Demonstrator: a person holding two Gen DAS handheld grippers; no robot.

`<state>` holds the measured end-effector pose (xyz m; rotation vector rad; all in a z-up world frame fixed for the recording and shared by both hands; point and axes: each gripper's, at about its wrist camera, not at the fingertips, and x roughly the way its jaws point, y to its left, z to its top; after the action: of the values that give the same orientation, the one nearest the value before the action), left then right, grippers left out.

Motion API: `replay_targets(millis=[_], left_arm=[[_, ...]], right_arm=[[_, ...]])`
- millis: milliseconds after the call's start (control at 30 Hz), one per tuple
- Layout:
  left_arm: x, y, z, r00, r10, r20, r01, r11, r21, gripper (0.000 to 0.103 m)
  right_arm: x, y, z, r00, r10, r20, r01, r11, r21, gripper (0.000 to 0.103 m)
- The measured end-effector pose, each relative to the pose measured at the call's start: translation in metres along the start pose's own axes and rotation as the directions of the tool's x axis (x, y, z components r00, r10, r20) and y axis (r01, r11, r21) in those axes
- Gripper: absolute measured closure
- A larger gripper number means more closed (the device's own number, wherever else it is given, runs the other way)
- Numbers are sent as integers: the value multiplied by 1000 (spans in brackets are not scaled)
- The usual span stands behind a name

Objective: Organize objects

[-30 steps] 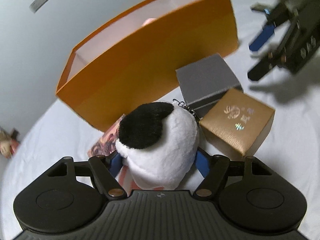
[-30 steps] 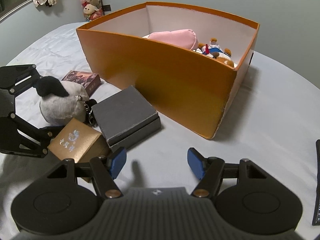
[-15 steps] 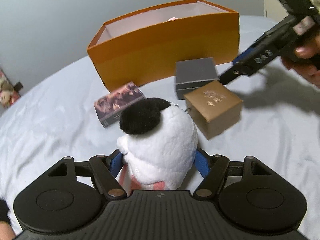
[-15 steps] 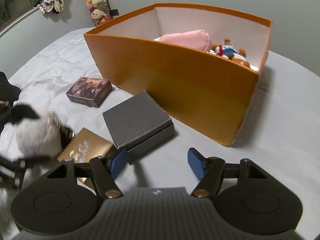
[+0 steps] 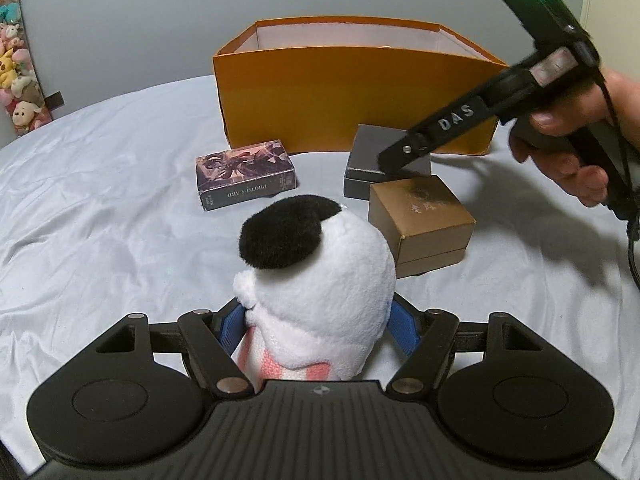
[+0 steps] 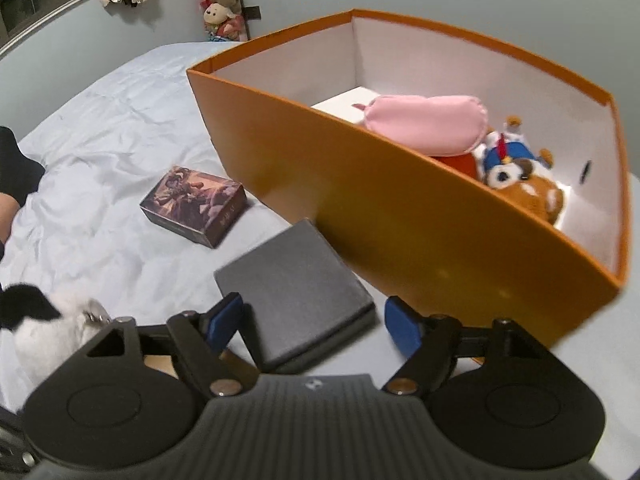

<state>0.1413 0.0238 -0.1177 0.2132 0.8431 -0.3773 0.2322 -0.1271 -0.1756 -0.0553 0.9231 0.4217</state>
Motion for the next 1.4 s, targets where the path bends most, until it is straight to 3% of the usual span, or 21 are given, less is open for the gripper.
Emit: replay_targets(millis=[133,333,867,1400], left_arm=[[0,-1,-2,1000,4,4,-4,1000,-7,20],[1,-1,-2,1000,11,6,-11,1000,-9,20],[-4,1,-3,1000,8,20,-7,999,-35,20],[-26,10,7,997,24,78,-18,997,-79,22]], right_arm=[[10,6,7,1000,-4,-30,3,999,-44,15],[21,16,1,998,-35,-60,28,992,-120,15],[-26,-9,-29,999,-29,-25,29,999,-14,17],[-66,-12,-43,1000,-12,20,12,1000,-4,17]])
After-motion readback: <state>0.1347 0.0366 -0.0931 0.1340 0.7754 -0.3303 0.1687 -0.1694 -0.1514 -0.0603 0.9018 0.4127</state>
